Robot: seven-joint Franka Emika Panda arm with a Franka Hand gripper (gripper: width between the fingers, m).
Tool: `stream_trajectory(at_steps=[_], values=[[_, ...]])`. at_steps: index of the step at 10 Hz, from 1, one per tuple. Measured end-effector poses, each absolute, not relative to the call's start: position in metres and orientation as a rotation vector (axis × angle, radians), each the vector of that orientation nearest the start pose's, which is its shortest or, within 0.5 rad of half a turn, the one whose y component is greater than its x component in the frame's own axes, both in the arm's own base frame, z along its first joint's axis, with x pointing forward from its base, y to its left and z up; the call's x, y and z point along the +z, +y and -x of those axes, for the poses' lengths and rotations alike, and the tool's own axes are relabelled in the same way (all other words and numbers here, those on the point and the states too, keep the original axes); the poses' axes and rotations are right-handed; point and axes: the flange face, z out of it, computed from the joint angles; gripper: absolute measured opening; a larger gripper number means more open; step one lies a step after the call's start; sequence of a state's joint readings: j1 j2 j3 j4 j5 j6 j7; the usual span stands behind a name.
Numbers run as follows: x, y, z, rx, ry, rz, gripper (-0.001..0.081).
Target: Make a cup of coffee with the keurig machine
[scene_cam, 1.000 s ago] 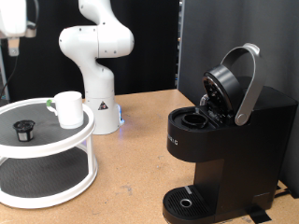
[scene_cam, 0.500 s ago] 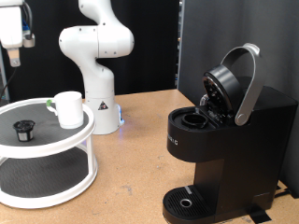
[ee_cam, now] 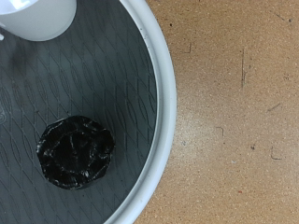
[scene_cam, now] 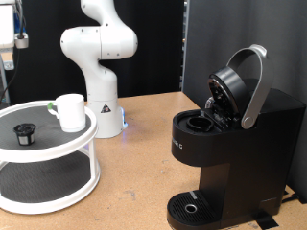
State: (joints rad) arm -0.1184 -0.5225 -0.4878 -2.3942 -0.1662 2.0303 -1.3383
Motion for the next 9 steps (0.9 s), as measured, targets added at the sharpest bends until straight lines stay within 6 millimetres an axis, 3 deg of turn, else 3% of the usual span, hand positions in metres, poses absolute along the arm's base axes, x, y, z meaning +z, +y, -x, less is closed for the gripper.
stream_trajectory(at_steps=[4, 9], values=[[0.491, -0.254, -0.335, -0.273, -1.005, 2.993, 0.0806], [0.475, -0.251, -0.330, -0.166, -1.043, 2.988, 0.0806]])
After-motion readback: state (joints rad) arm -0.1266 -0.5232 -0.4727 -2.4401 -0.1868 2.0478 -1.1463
